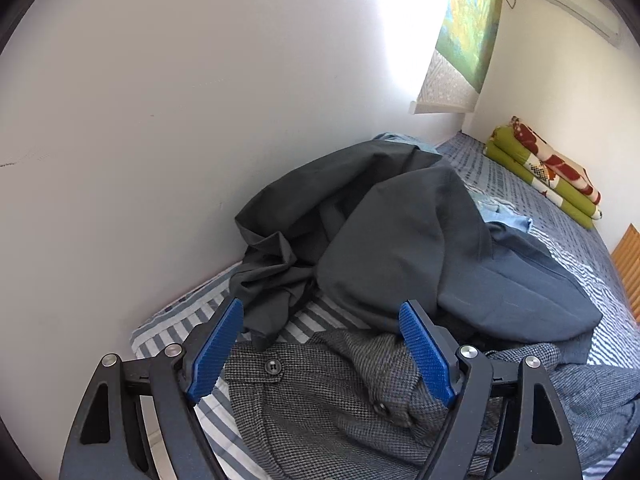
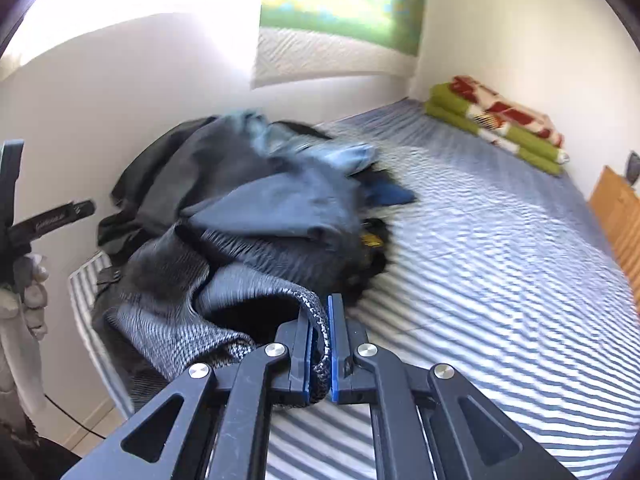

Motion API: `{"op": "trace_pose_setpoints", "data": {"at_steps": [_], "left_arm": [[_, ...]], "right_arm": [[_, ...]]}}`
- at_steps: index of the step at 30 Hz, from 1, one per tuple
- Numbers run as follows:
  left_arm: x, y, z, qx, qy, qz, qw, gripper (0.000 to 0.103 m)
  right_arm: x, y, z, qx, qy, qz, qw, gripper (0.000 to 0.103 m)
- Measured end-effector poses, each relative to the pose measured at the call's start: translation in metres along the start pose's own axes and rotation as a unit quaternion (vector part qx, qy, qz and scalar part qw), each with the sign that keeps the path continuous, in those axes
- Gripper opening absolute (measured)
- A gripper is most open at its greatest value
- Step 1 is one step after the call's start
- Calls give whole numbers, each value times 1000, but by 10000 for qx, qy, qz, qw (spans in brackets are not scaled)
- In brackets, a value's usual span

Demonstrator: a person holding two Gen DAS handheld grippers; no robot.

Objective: Organize objects
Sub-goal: 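Pull the jacket out of the pile with the right tool while the left tool grasps it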

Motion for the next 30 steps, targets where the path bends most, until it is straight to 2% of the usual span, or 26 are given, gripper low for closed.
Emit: {"op": "trace_pose_setpoints", "data": {"at_steps": [6, 11, 14, 16, 19, 22, 24, 25, 26, 27, 28, 30], "left_arm": [[-8, -12, 79, 754, -385, 26, 9964, 83], [-7, -31, 143, 1207, -874, -171, 9887, 83], [-10, -45, 184, 1491, -1117, -252, 9822, 83], [-12, -57, 210, 1716, -1236, -298, 9769, 83], [-12, -82, 251, 2042, -1453, -476, 9669, 83], [-13, -113, 295, 2423, -1705, -724, 9523, 83], [-16, -138, 327, 2771, -1812, -850, 9398, 83], [-20, -154, 342, 2960, -1858, -893, 9327, 84], [-23, -171, 359, 3177, -1891, -936, 9244, 85], [-28, -188, 375, 3412, -1933, -958, 9149, 87], [-32, -206, 391, 3664, -1984, -962, 9040, 90], [-44, -246, 419, 4175, -2065, -963, 8797, 92]], "right_arm": [[-26, -28, 92, 522, -602, -3, 9968, 5], [-51, -56, 179, 1321, -991, 22, 9863, 5], [-70, -69, 233, 1628, -1490, 121, 9753, 6], [-83, -75, 273, 1879, -1939, 217, 9626, 5], [-85, -89, 328, 2369, -2185, 87, 9466, 6], [-48, -113, 353, 2373, -1826, -768, 9510, 8], [-31, -133, 353, 2316, -1570, -1131, 9534, 12], [-30, -142, 352, 2256, -1559, -1154, 9547, 20], [-30, -149, 349, 2171, -1596, -1126, 9564, 37], [-32, -157, 347, 2103, -1672, -1065, 9573, 47], [-34, -161, 346, 2050, -1717, -998, 9584, 62], [-33, -168, 346, 1994, -1683, -1006, 9601, 64]]}}
Point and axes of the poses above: each gripper's, at about its wrist camera, not at the fingertips, and x roughly the way its jaws point, z to its right, y to its top, the point moved 8 cm from there along x, roughly the way its jaws point, and after that the axes turned 15 degrees about -z, right-handed, at the moved point
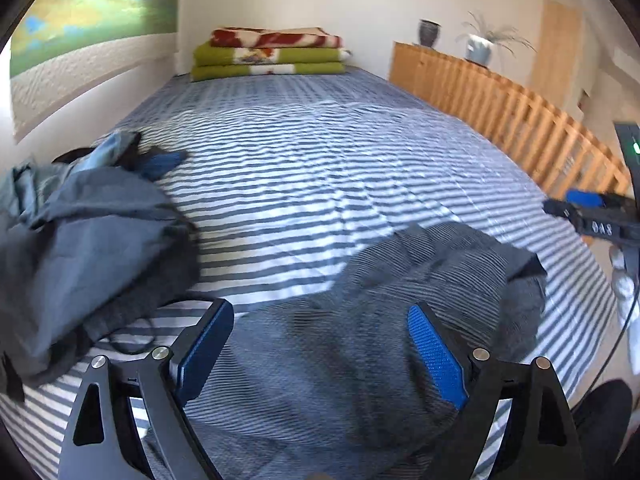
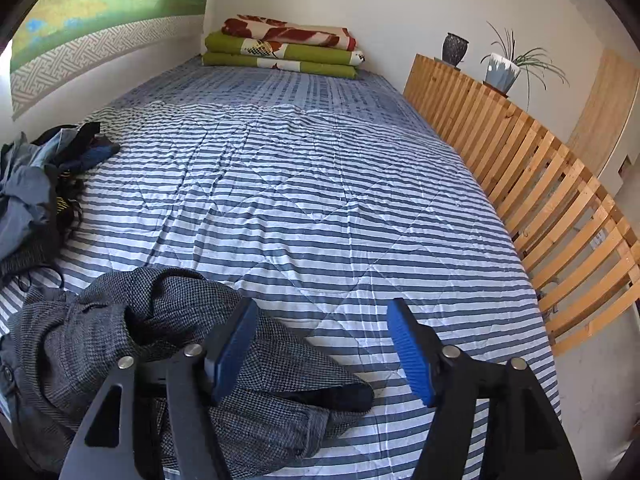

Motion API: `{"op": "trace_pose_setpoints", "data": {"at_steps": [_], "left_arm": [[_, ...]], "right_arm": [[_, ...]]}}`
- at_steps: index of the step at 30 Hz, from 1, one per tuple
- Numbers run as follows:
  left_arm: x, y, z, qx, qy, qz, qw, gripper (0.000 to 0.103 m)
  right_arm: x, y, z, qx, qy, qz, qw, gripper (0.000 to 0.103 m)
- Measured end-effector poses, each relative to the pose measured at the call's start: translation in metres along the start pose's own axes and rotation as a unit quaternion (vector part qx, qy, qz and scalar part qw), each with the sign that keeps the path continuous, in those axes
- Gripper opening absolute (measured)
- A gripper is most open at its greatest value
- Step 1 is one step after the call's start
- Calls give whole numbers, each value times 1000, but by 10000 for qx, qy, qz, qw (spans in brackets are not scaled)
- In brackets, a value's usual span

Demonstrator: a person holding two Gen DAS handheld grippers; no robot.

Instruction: Organize objects

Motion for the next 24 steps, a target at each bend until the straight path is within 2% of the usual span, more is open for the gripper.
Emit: {"op": "trace_pose_setpoints", "data": {"at_steps": [4, 8, 10, 12, 14, 16, 19, 20, 21, 23, 24], "left_arm": [[29, -6, 73, 839, 60, -205, 9962, 97], [65, -13, 97, 1204, 501, -405, 9906, 96], [73, -17, 97, 1149, 567, -446, 9908, 78], [70, -21, 97, 1109, 454, -405, 9920, 71], [61, -22, 90, 1049, 343, -370, 9932, 53], [50, -27, 87, 890, 144, -365, 9953, 27], [34, -34, 74, 711, -128, -414, 9965, 18], [27, -39, 72, 718, -131, -411, 9965, 16], [19, -42, 69, 713, -116, -394, 9966, 15], [-1, -46, 62, 659, -133, -351, 9971, 14], [-10, -47, 57, 614, -170, -328, 9974, 14]], "right_arm": [[12, -3, 12, -28, 218, -125, 9997, 64], [38, -11, 8, -185, 555, -423, 9974, 64], [55, -17, -1, -375, 639, -628, 9953, 64], [73, -21, -13, -652, 567, -759, 9934, 65], [91, -22, -27, -894, 522, -862, 9909, 67], [108, -20, -38, -1060, 494, -969, 9884, 68], [125, -15, -52, -1202, 448, -994, 9867, 68], [127, -13, -56, -1196, 510, -1018, 9863, 64], [128, -13, -58, -1151, 614, -1067, 9857, 56], [124, -13, -60, -956, 945, -1215, 9834, 3], [116, -12, -58, -820, 1065, -1172, 9840, 1]]}}
Point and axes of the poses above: each gripper's, at about its wrist camera, not at the fingertips, and x roughly the way its jaws point, z to its right, y to its top, the point moved 8 cm from there along x, roughly the way its jaws point, and after that the axes turned 15 degrees about -z, right-handed, at the moved point
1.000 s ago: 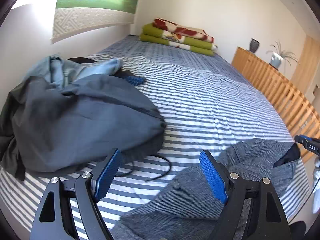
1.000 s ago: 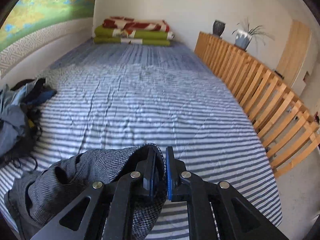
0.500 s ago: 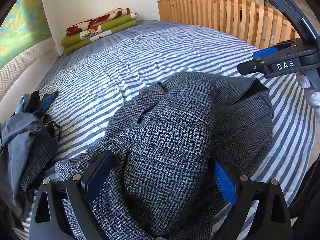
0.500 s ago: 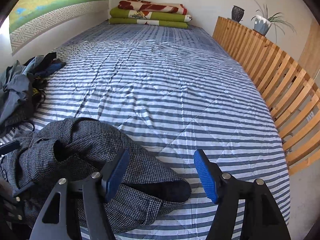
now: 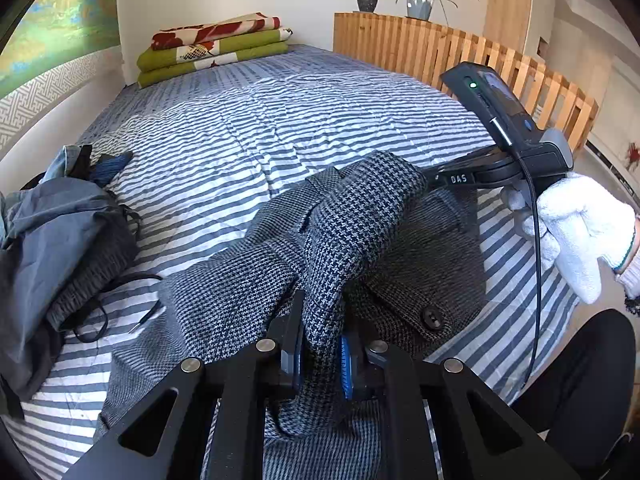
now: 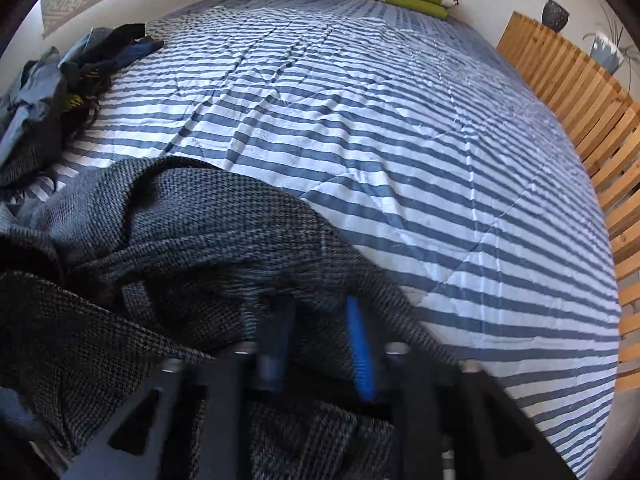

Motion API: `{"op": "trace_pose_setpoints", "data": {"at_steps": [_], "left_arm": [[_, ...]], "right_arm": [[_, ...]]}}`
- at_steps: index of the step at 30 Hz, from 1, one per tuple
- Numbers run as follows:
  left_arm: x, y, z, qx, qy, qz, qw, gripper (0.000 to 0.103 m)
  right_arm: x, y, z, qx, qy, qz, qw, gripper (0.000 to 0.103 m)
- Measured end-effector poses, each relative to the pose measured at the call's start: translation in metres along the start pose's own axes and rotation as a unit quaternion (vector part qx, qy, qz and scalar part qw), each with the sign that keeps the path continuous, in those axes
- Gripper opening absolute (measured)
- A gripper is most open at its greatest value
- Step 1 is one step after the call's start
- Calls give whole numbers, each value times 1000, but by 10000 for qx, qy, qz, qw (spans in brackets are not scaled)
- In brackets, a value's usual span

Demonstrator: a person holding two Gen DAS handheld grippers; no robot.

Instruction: Organize objects

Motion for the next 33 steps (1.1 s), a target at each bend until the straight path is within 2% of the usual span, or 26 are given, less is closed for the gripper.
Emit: {"op": "trace_pose_setpoints", "data": {"at_steps": [6, 10, 12, 14, 15, 17, 19, 21, 24, 25, 26, 28, 31, 33], "left_arm": [[-70, -1, -23, -364, -231, 355, 9984, 13], [-85, -16, 8, -89, -463, 336, 9983, 13], [-80, -29, 39, 160, -671, 218, 9974, 13], [-71, -46, 77, 390, -939, 58, 9948, 13], [-64, -55, 96, 543, -1083, -71, 9926, 14], [-51, -75, 131, 863, -1417, -415, 9853, 26], [-47, -92, 150, 1071, -1695, -761, 9767, 50], [-60, -95, 152, 1133, -1821, -746, 9739, 53], [-86, -78, 122, 950, -1727, -487, 9792, 64], [-93, -66, 108, 928, -1525, -346, 9833, 66], [-96, -49, 91, 901, -1164, -208, 9889, 67], [-94, -13, 66, 915, -626, -118, 9938, 69], [-64, 45, 36, 835, -102, -272, 9961, 73], [-26, 78, 27, 800, -62, -624, 9948, 75]], "right_arm": [[-90, 16, 22, 557, 97, 944, 9939, 0], [-138, 18, 23, 513, 360, 1105, 9919, 1], [-148, 7, 21, 441, 258, 1098, 9926, 6], [-149, -10, 17, 358, 181, 1046, 9937, 23], [-148, -22, 16, 353, 152, 1004, 9942, 28], [-141, -47, 16, 411, 179, 933, 9946, 40], [-128, -76, 18, 513, 284, 766, 9953, 45], [-114, -105, 24, 671, 359, 619, 9952, 47], [-95, -148, 31, 902, 407, 391, 9943, 49], [-91, -159, 33, 1008, 505, 327, 9931, 49], [-88, -169, 33, 1099, 661, 277, 9914, 49], [-84, -184, 26, 1224, 929, 197, 9879, 51], [-82, -190, 1, 1060, 1161, 145, 9875, 53], [-84, -192, -24, 810, 1295, 117, 9882, 55]]}}
Point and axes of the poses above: each gripper's, at about its wrist camera, not at the fingertips, and x roughly the way its jaws point, z to its right, y to its top, the point moved 8 cm from there along x, roughly the way its jaws point, and after that the axes turned 15 degrees about -z, right-handed, at the moved point
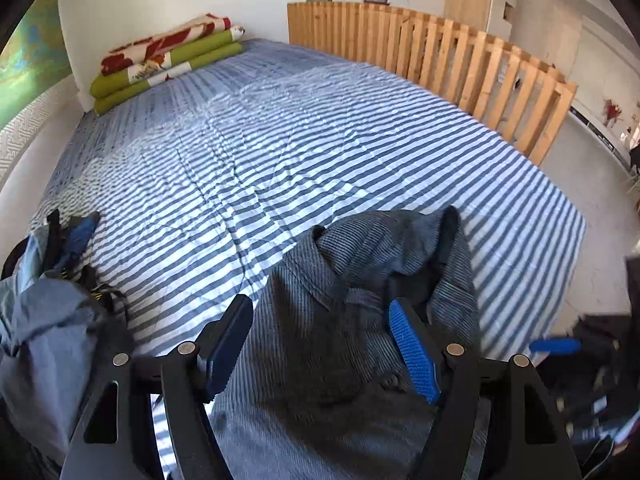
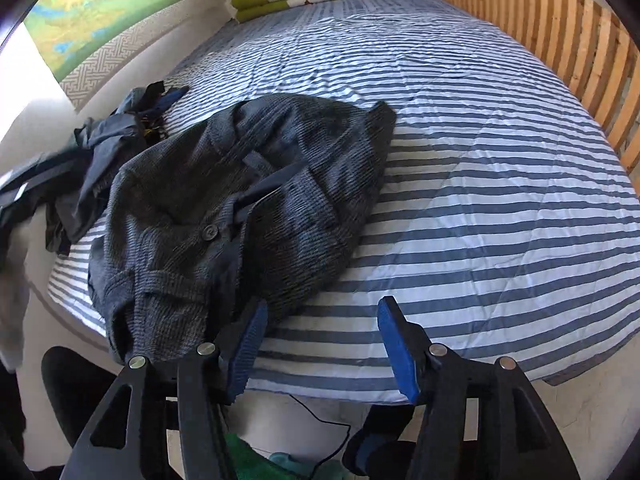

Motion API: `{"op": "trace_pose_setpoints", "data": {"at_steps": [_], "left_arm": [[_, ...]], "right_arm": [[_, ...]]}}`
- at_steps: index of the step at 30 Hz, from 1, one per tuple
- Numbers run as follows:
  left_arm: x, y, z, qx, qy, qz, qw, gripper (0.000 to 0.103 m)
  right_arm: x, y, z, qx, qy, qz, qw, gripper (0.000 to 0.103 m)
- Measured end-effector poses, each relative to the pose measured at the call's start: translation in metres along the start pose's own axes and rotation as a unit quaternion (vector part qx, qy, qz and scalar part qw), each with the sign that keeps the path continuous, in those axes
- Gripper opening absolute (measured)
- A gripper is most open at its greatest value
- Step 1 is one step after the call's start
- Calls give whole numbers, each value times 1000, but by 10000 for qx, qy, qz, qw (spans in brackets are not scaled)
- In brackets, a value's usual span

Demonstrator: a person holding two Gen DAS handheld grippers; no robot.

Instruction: Organize objects

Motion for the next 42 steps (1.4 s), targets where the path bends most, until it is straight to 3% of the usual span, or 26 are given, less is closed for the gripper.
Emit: {"op": "trace_pose_setpoints", "data": {"at_steps": [3, 7, 8, 10, 11, 12, 13, 14, 15, 17, 21, 23, 25, 26, 27, 28, 29, 30, 32, 34, 37, 39, 41, 42], "left_arm": [[61, 46, -12, 24, 55, -609, 9981, 76], [141, 57, -10, -253, -203, -1227, 9919, 76], [150, 56, -7, -291, -332, -1251, 9912, 71], [156, 54, -5, -424, -468, -1279, 9898, 31], [154, 53, -6, -504, -561, -1221, 9896, 29], [149, 54, -10, -563, -656, -1096, 9902, 22], [141, 52, -16, -651, -737, -965, 9905, 21], [130, 51, -27, -812, -803, -827, 9900, 20], [119, 51, -38, -979, -871, -694, 9889, 18], [93, 48, -68, -1348, -958, -412, 9854, 18], [28, 37, -129, -1801, -752, 167, 9806, 17], [-1, 25, -158, -1927, -443, 317, 9797, 20], [-9, 13, -180, -2121, -290, 120, 9768, 36], [-16, 7, -184, -2146, -311, 134, 9761, 39], [-25, 0, -183, -2137, -327, 243, 9761, 43], [-32, -7, -180, -2116, -324, 320, 9763, 46], [-36, -13, -170, -2056, -361, 332, 9774, 47], [-40, -23, -155, -1926, -502, 321, 9795, 48], [-33, -38, -109, -1514, -861, 167, 9846, 52], [-24, -57, -56, -1002, -1063, -89, 9892, 69], [5, -79, 15, -432, -1353, -563, 9883, 73], [28, -87, 45, -163, -1105, -807, 9905, 73], [47, -88, 52, 34, -374, -896, 9953, 74], [57, -87, 54, 9, -212, -939, 9954, 77]], "right_arm": [[10, -6, -30, -254, 304, -188, 9990, 62], [32, -15, -49, -337, 481, -540, 9968, 66], [37, -16, -51, -338, 509, -603, 9963, 66], [46, -13, -54, -333, 560, -658, 9957, 65], [48, -10, -57, -363, 637, -639, 9953, 65], [49, -7, -60, -416, 696, -631, 9947, 62], [51, -5, -63, -470, 706, -658, 9942, 40], [52, -2, -66, -515, 672, -724, 9938, 9], [51, 2, -65, -522, 623, -740, 9939, 0], [42, 12, -58, -525, 397, -553, 9963, 0], [7, 38, -33, -373, -127, -24, 9992, 0], [-10, 52, -20, -272, -432, 236, 9984, 0], [-17, 68, -14, -256, -582, 359, 9973, 1], [-16, 75, -13, -238, -532, 323, 9978, 4], [-11, 81, -14, -193, -436, 244, 9986, 7], [-8, 88, -16, -163, -337, 201, 9991, 23], [-4, 94, -19, -150, -254, 200, 9994, 45], [-1, 99, -24, -189, -189, 258, 9993, 51], [7, 110, -39, -448, -170, 310, 9984, 53], [10, 123, -46, -780, -332, 343, 9958, 55], [20, 143, -56, -1112, -748, 405, 9902, 60], [23, 157, -55, -1166, -927, 402, 9880, 60], [33, 174, -46, -1179, -1046, 331, 9869, 62], [37, 183, -42, -1203, -1155, 284, 9856, 62]]}}
Point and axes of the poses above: each gripper's, at about its wrist camera, not at the fingertips, and x roughly the way its jaws point, z to its right, y to its top, the point moved 8 cm from there along x, roughly the way its jaws point, and after that the axes turned 15 degrees about -z, right-handed, at the moved point
